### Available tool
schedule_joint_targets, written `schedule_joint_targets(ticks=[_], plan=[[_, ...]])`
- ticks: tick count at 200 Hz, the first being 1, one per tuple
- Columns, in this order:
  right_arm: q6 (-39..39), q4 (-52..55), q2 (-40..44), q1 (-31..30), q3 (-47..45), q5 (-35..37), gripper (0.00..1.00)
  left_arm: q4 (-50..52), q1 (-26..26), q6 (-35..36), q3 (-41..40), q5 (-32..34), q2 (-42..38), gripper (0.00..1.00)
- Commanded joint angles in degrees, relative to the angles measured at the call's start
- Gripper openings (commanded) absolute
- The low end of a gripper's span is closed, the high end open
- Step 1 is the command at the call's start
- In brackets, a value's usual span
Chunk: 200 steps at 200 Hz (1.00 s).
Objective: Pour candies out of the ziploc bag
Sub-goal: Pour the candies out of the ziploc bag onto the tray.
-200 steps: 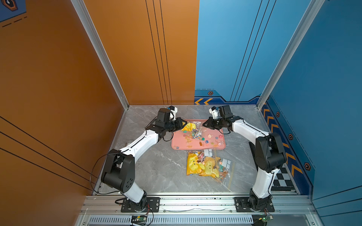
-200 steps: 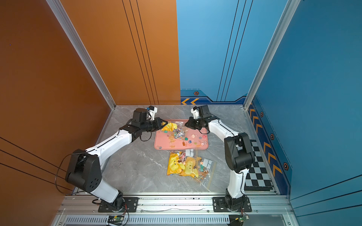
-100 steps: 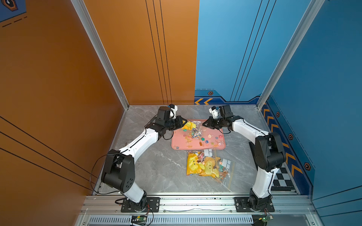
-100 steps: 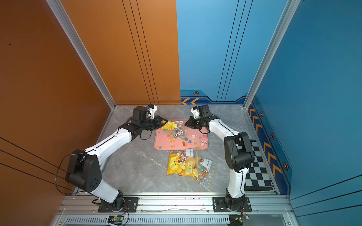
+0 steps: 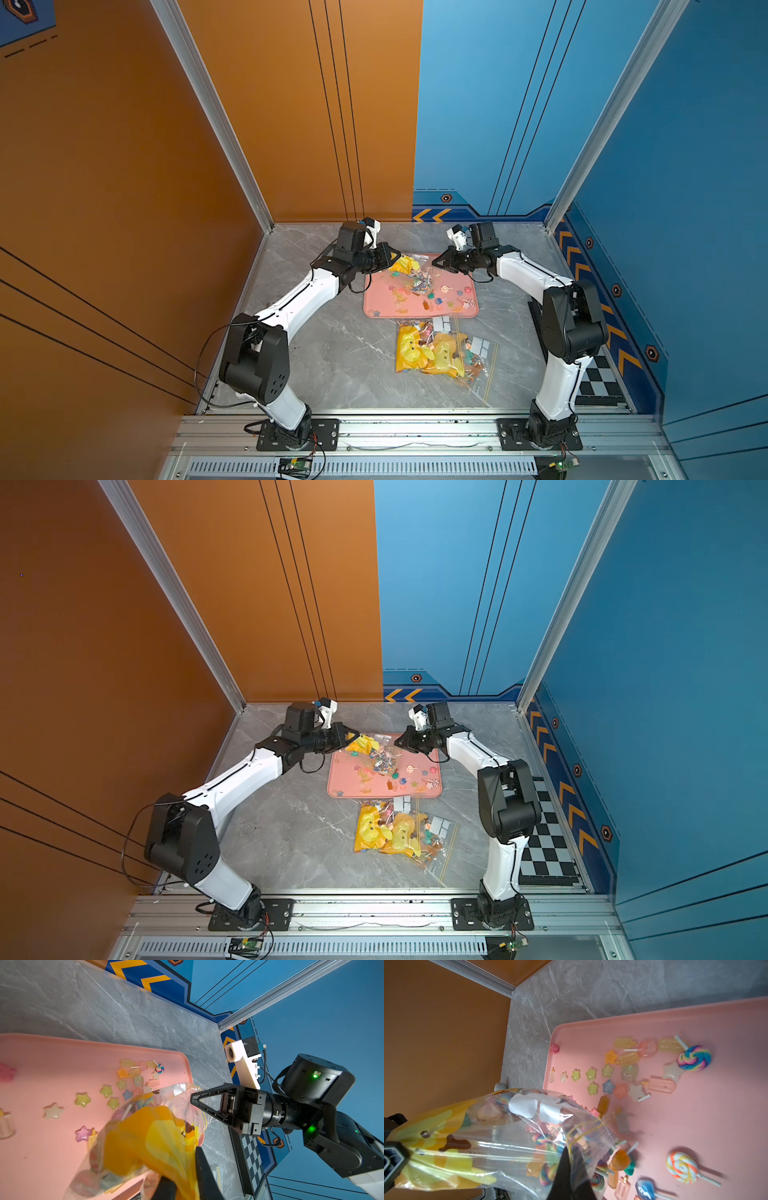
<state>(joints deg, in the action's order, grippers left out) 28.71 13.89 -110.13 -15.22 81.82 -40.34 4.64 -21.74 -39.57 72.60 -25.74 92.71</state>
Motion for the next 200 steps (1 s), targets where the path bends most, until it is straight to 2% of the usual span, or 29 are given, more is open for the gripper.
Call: schedule_joint_targets(ticks=[1, 26, 97, 200], plan=[[0.8, -0.2, -1.7, 1.8, -1.0, 2.5, 0.00, -2.8, -0.1, 2.1, 4.2, 2.0, -1.9, 0.00], [1.3, -0.3, -2.0, 1.9, -0.3, 2.2, 0.00, -0.4, -0.1, 3.4, 5.5, 2.4, -0.9, 0.00], [2.2, 0.0, -2.6, 2.2, 1.7, 2.1, 0.00, -2.0, 1.2, 2.8, 3.2, 2.6, -1.4, 0.00], [2.2, 1.2, -4.4, -1.9, 4.9, 3.8, 0.00, -2.8, 6.7, 2.9, -2.5, 1.1, -6.1, 0.00]])
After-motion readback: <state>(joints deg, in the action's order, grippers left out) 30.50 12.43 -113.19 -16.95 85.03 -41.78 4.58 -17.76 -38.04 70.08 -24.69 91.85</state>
